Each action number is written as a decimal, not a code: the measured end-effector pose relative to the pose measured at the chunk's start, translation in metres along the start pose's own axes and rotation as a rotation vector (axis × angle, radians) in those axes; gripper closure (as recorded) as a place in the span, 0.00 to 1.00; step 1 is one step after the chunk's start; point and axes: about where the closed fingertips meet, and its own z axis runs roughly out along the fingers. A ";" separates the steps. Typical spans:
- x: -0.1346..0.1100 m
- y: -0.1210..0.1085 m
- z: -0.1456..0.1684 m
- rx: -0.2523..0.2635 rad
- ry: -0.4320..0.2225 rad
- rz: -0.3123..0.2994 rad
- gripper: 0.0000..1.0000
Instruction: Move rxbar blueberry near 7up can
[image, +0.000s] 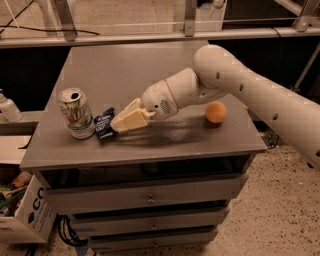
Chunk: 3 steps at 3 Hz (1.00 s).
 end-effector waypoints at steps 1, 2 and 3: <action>0.001 -0.001 0.000 0.004 0.005 0.000 0.13; 0.000 -0.002 -0.001 0.013 0.007 -0.004 0.00; -0.003 -0.007 -0.007 0.041 0.003 -0.018 0.00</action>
Offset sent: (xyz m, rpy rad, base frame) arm 0.0070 -0.0067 0.0010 -0.0127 -0.0225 -0.0271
